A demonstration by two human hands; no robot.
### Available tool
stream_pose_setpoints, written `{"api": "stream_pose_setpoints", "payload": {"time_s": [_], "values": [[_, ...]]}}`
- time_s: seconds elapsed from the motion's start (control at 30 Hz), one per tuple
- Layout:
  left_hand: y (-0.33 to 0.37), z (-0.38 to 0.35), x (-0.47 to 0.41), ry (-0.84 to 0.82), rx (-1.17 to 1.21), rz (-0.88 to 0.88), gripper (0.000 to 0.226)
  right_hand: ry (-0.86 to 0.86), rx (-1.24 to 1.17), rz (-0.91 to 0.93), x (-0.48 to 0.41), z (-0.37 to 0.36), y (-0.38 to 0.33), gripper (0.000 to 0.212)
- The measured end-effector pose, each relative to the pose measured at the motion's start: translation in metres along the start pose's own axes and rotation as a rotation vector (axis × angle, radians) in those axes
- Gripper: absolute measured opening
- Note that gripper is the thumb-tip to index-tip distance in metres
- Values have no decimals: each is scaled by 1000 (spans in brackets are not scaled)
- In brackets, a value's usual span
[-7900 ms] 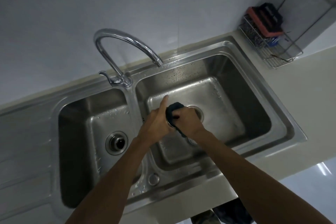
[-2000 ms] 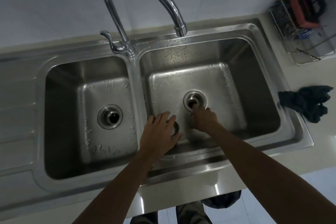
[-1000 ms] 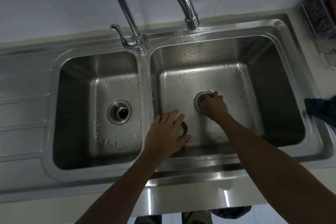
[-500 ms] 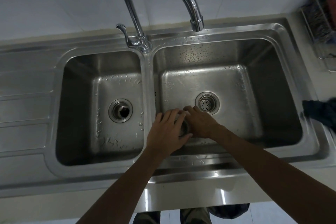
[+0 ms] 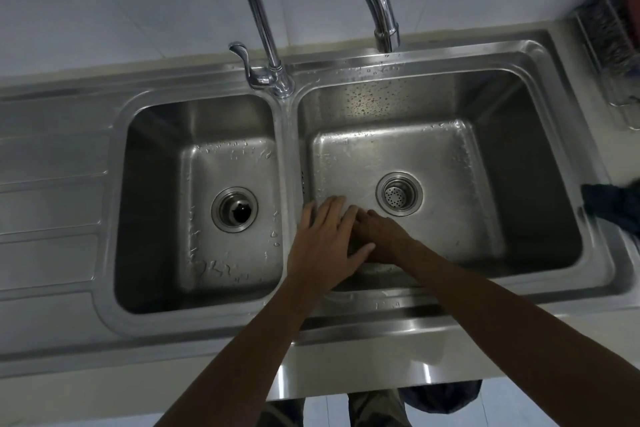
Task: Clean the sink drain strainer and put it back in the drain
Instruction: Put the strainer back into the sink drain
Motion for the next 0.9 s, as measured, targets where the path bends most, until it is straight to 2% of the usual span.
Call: {"api": "stream_pose_setpoints", "payload": {"time_s": [0.1,0.3,0.5,0.6,0.77,0.9], "values": [[-1,5,4,29,34,13,78,66,13,-86,11,22,11,68],[-27,27,27,36,56,6,91,213,-33,-235,36,83,17,90],[-109,66,65,22,-6,76,95,440,-64,-374,35,156,-23,85],[-157,77,89,21,-62,111,96,541,-119,-362,14,179,-72,75],[-225,82,126,18,-27,183,96,459,-170,-269,-44,171,-163,80],[-269,68,146,-44,-66,212,100,317,-191,-241,-98,126,-200,81]]}}
Point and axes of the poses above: each hand's wrist, its own x-axis away from the middle knuckle, its own z-axis out of the back of the hand, y = z × x, the point moved 8 cm from there along -x, towards the middle knuckle, and after that the axes turned 3 degrees about -z, right-handed, at the moved point
